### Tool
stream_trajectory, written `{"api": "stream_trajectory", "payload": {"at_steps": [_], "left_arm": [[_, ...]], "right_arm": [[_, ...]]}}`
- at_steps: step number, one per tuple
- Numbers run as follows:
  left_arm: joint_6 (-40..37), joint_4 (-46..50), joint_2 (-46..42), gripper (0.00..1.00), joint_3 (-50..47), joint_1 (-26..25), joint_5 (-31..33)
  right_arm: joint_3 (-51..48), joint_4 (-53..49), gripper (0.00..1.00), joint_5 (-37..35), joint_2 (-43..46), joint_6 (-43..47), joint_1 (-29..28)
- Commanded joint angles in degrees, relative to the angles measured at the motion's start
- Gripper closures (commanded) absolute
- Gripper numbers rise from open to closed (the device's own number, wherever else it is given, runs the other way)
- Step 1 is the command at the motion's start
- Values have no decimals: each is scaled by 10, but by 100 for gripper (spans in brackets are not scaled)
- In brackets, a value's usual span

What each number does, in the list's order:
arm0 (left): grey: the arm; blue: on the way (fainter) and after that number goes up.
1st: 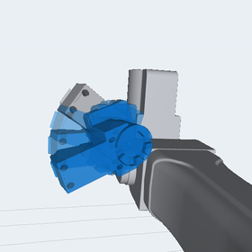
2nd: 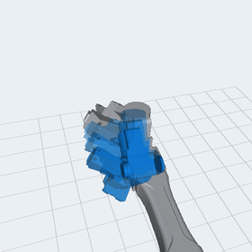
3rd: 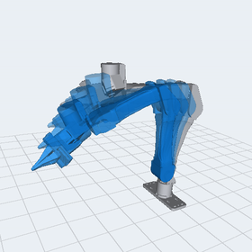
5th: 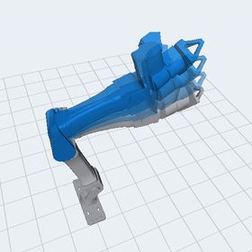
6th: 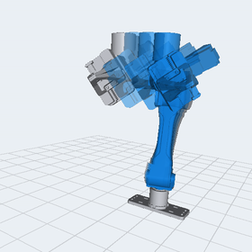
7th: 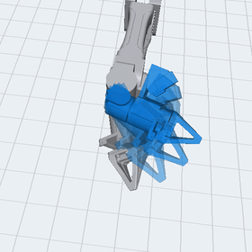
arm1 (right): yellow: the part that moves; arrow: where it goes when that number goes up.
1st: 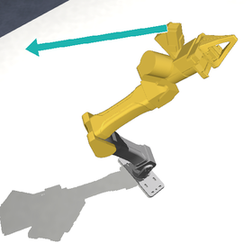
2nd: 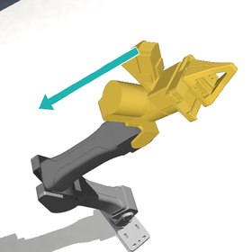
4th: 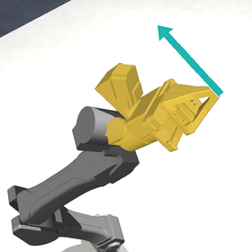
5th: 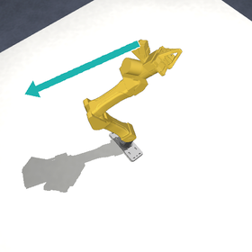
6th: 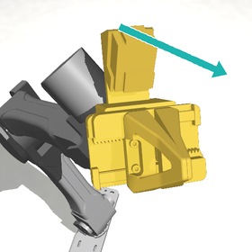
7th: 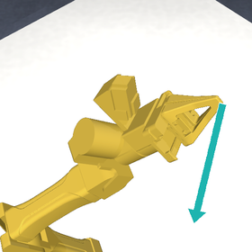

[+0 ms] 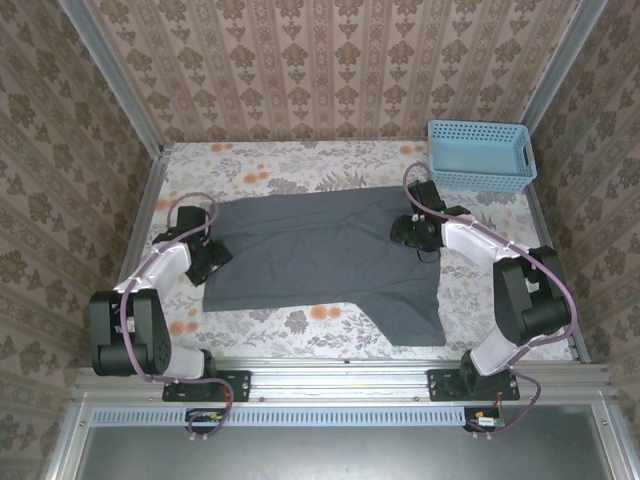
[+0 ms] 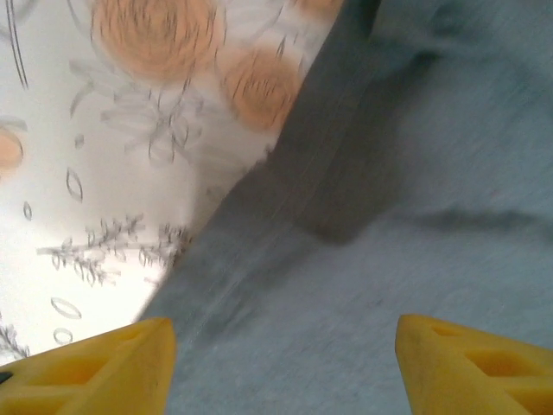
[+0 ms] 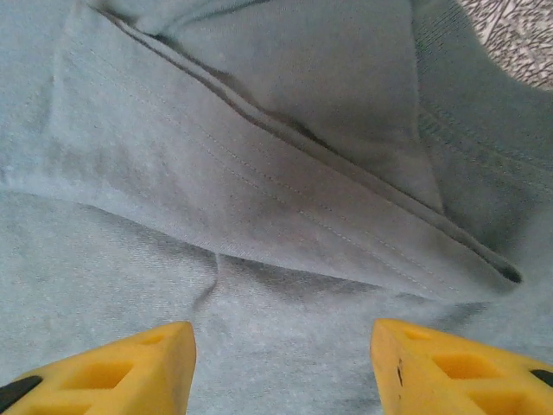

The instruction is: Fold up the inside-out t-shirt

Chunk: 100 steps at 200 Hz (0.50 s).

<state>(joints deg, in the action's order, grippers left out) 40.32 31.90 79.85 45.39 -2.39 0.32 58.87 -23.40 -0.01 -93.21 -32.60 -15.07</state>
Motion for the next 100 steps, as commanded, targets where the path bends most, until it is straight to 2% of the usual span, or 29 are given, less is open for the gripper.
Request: {"api": "stream_trajectory", "payload": {"at_steps": [1, 24, 53, 100], "left_arm": [[35, 42, -38, 30, -11, -8, 38], [46, 75, -78, 29, -32, -7, 70], [47, 99, -103, 29, -56, -1, 56], [46, 73, -100, 43, -98, 25, 10]], "right_arm": [[14, -16, 42, -11, -8, -11, -13], [-8, -21, 42, -23, 4, -10, -15], [-37, -33, 41, -20, 29, -9, -29], [-91, -55, 41, -27, 79, -20, -49]]}}
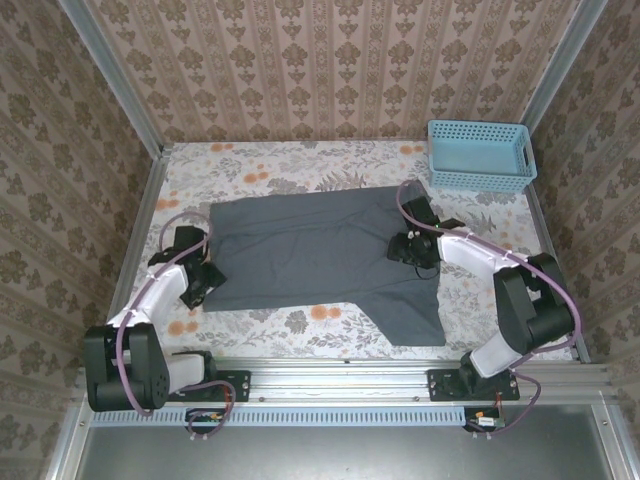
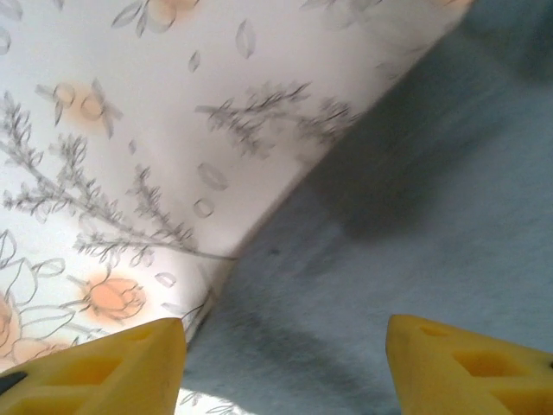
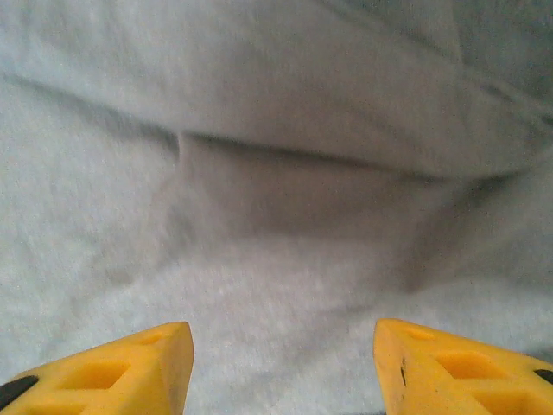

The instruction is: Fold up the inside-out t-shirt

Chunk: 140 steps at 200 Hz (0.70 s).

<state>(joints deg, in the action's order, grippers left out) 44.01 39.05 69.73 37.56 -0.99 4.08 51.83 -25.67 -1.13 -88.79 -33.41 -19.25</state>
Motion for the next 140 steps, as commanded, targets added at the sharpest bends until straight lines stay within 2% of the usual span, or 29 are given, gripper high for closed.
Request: {"api": "stream_trajectory", "payload": {"at_steps": [1, 64, 92, 109, 125, 140], "left_arm": [[9, 1, 2, 43, -20, 11, -29], [28, -53, 53, 59, -45, 8, -67], [27, -68, 62, 73, -43, 5, -70], [25, -75, 63, 81, -39, 2, -69], [20, -79, 63, 85, -32, -2, -62], [13, -89, 62, 93, -24, -4, -65]], "right_arm": [[-22, -33, 41, -17, 37, -12, -7], [-70, -78, 40, -41, 111, -44, -21], [-86, -103, 38, -57, 125, -80, -46], [-103, -101, 38, -48, 127, -105, -61], [-124, -77, 38, -27, 126, -126, -71], [-137, -53, 38, -5, 112, -142, -77]]}}
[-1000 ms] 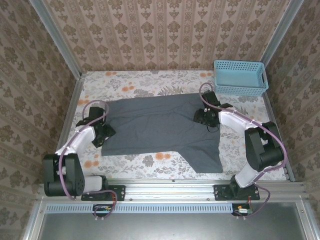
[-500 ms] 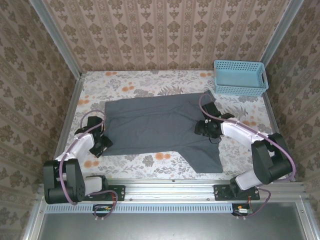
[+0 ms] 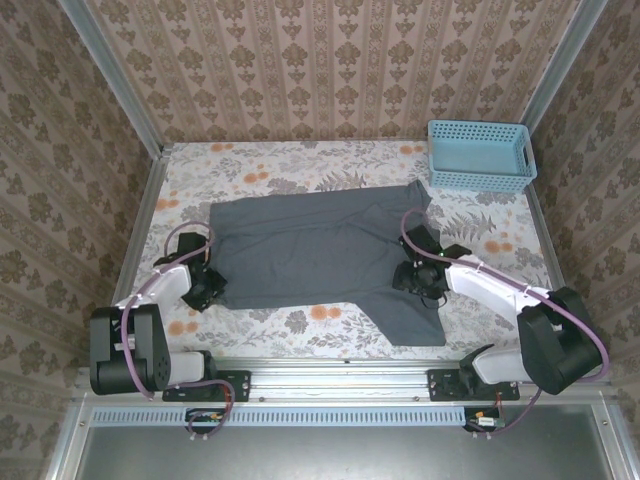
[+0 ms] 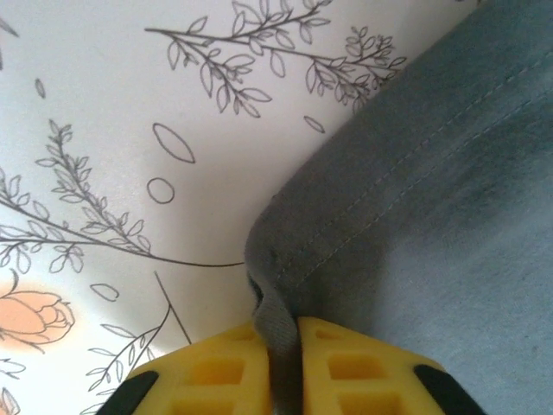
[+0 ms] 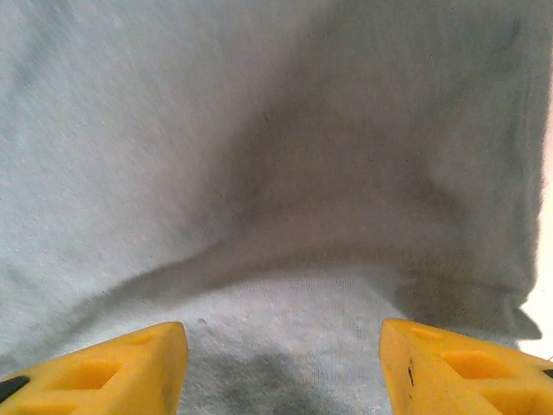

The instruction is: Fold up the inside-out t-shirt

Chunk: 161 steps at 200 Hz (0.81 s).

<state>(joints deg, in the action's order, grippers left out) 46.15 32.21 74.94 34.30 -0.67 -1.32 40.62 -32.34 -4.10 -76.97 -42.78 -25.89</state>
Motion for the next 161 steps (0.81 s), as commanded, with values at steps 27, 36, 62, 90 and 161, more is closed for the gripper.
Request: {"api": "stream_trajectory", "payload": {"at_steps": [27, 36, 62, 90, 161], "left_arm": [[-21, -28, 18, 100, 36, -15, -7], [-26, -31, 20, 100, 45, -18, -6], [-39, -41, 29, 100, 72, -18, -2], [-50, -44, 47, 100, 108, -11, 12], [-70, -55, 100, 100, 148, -1, -1]], "right_arm": [[-3, 66, 39, 41, -69, -51, -13], [16, 71, 40, 37, -95, -44, -11], [71, 99, 41, 32, -169, -21, 6], [166, 94, 41, 32, -240, 12, 30], [92, -24, 43, -47, -92, 19, 25]]}}
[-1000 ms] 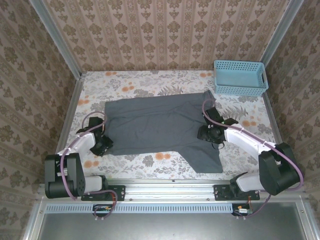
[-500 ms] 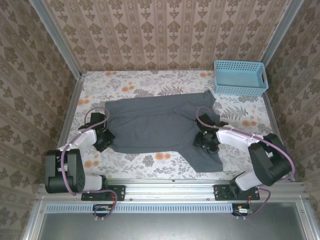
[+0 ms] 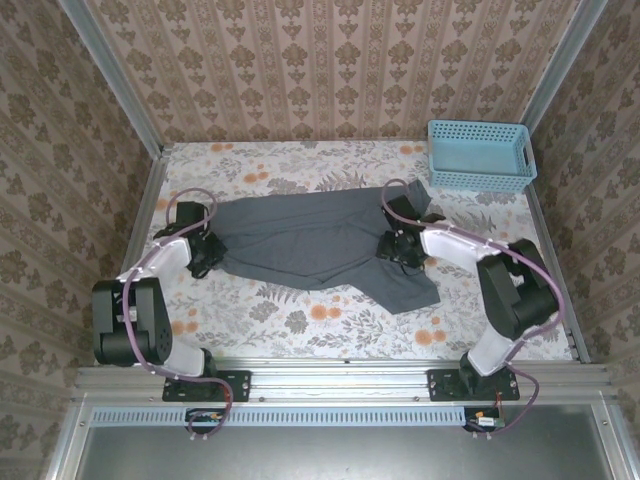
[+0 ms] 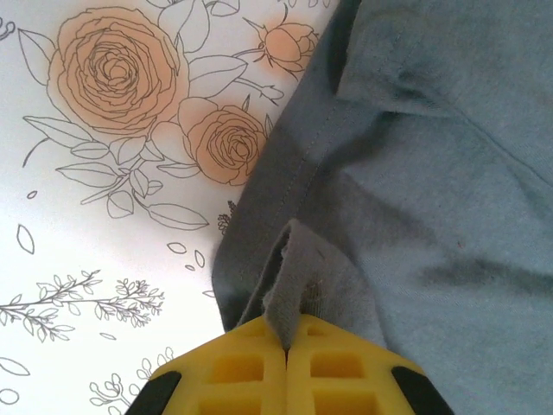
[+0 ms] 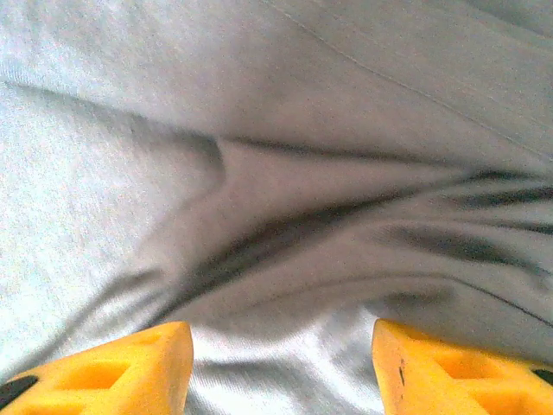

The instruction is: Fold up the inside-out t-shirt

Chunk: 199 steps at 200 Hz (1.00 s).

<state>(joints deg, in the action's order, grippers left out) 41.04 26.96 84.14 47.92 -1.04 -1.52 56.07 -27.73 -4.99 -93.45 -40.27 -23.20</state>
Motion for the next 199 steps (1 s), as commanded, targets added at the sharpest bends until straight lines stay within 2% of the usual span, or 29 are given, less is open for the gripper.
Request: {"api": "stream_trajectory", "payload": {"at_steps": [1, 24, 45, 82, 134, 142, 161, 177, 199], "left_arm": [[-19, -3, 8, 100, 12, 3, 1], [-21, -7, 14, 100, 10, 3, -2], [-19, -10, 18, 100, 10, 3, -9], [-20, -9, 16, 100, 8, 3, -17], [-24, -3, 11, 100, 10, 4, -22], [-21, -1, 7, 100, 9, 4, -22], [-19, -1, -5, 100, 0, 3, -19], [-18, 4, -14, 100, -8, 2, -18], [-18, 28, -35, 100, -23, -15, -6]], "right_arm": [[-66, -71, 43, -38, 77, -7, -2], [-128, -82, 44, -44, 132, -42, -2], [-144, -110, 45, -70, 164, -68, 1], [-177, -98, 47, -47, 174, -99, 40], [-180, -86, 50, -45, 149, -93, 46], [-179, -85, 53, -36, 149, -90, 45], [-184, -86, 71, -17, 152, -89, 44], [-190, -116, 94, -45, 178, -106, 43], [-201, -169, 99, -113, 296, -135, 39]]}}
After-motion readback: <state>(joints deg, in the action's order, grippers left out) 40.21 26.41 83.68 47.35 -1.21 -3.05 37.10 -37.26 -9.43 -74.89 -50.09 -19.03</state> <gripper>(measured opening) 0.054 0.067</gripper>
